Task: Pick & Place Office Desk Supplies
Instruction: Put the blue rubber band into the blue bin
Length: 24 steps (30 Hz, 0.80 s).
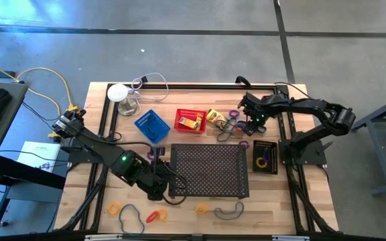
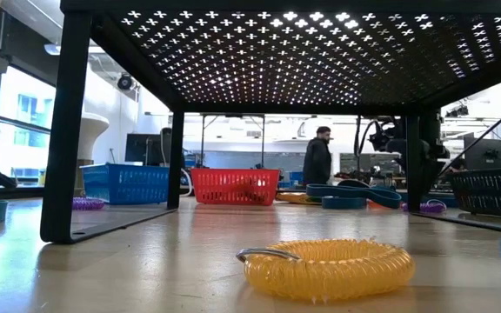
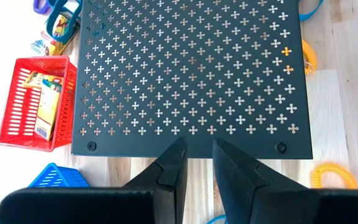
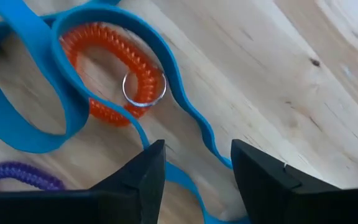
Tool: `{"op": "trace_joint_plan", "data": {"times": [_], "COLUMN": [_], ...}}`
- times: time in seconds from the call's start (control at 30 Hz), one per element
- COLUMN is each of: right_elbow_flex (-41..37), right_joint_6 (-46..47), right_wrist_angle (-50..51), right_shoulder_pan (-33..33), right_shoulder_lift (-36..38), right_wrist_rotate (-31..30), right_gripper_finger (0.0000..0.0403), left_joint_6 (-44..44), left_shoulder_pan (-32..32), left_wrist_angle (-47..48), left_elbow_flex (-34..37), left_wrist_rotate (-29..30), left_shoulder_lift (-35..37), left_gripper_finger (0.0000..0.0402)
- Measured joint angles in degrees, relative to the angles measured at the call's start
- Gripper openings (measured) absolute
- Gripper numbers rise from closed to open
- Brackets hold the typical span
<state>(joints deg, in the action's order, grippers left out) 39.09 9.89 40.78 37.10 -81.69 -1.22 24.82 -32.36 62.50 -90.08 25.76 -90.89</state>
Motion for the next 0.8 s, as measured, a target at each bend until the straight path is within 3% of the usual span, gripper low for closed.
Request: {"op": "trace_joint_plan", "data": {"times": [0.4, 0.8], "right_elbow_flex": [-0.6, -1.1], "right_joint_6": [-1.2, -2.1], "right_wrist_angle": [-1.7, -1.8], "right_shoulder_pan": [0.0, 0.0], "right_shoulder_lift": [-0.3, -2.8], "right_wrist_rotate": [-3.3, -2.9], "right_gripper_finger": [0.0123, 0.0058], "left_joint_6": [0.0, 0.0], "left_shoulder_pan": [0.0, 0.0], "left_wrist_angle": [0.0, 0.0], "left_elbow_flex": [0.0, 0.0], "left_wrist_rotate": [0.0, 0.0], "left_shoulder_lift": [0.0, 0.0], "left_gripper_finger": [0.0069, 0.0069]}}
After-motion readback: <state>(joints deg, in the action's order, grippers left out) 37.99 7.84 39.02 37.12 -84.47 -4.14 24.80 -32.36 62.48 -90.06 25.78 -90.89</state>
